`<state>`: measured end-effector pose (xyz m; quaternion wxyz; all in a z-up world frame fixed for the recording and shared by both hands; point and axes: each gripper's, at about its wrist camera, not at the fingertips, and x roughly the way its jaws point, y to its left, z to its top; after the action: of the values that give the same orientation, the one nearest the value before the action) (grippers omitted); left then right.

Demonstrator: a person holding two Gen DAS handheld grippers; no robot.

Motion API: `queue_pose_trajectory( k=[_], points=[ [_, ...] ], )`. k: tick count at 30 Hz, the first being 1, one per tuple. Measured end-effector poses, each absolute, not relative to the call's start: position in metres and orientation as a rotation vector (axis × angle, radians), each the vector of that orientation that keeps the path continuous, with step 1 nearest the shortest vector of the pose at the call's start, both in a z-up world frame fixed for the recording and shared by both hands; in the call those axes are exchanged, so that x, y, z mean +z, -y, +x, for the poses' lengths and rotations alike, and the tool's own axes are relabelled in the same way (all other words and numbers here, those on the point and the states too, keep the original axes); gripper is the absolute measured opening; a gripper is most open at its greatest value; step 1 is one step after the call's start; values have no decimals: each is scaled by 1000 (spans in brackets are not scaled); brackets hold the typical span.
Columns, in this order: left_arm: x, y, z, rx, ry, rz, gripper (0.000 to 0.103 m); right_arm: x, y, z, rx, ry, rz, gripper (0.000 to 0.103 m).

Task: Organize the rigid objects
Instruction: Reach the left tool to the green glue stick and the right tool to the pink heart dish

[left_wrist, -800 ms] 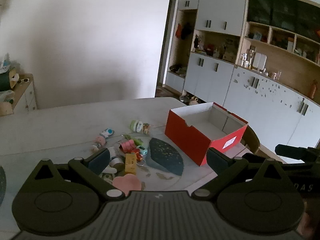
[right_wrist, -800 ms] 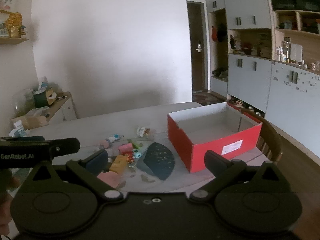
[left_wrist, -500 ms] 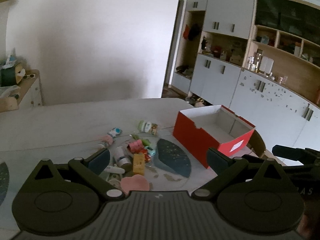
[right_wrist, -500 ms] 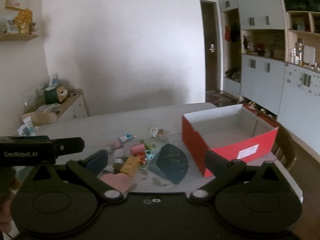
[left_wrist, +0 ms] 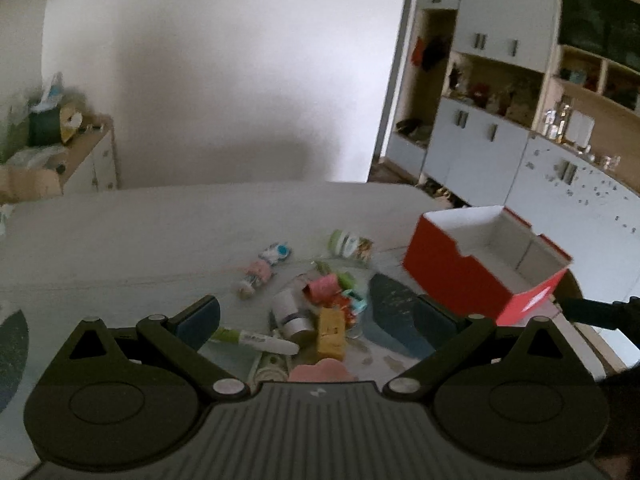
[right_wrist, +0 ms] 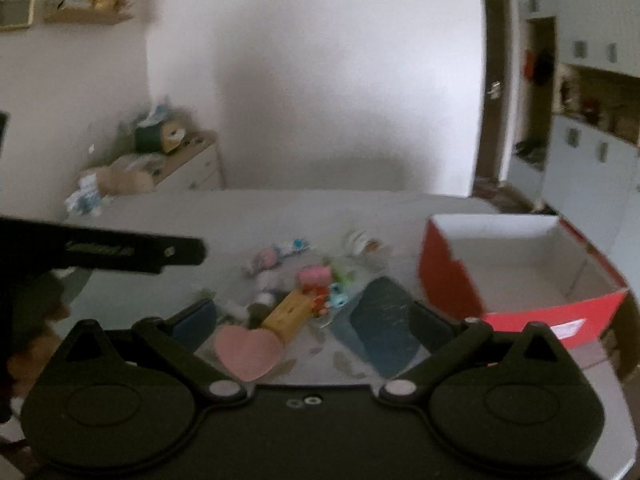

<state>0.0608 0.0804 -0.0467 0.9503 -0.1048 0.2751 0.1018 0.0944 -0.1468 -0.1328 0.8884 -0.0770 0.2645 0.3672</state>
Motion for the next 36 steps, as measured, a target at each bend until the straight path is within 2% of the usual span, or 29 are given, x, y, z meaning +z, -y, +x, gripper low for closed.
queue_pose_trajectory(
  k=[13,24,27,31,36],
  points=[
    [-103,-133,120,395,-691,-261,102,-182,103,137,931,-681,-259,96],
    [-149,-169,154,499,-832,-339,102,-224,69,136,1085,-737,-386,93],
    [-158,-176,162,496,-873,-388,100,-229,63,134,1108,-740,-401,93],
    [-167,-183,166,504,-915,-435,89,-234,54,135,1127,-746,-416,93],
    [-171,-189,165,510,-934,-491,87,-246,42,145,1125,-775,-412,93]
  ],
)
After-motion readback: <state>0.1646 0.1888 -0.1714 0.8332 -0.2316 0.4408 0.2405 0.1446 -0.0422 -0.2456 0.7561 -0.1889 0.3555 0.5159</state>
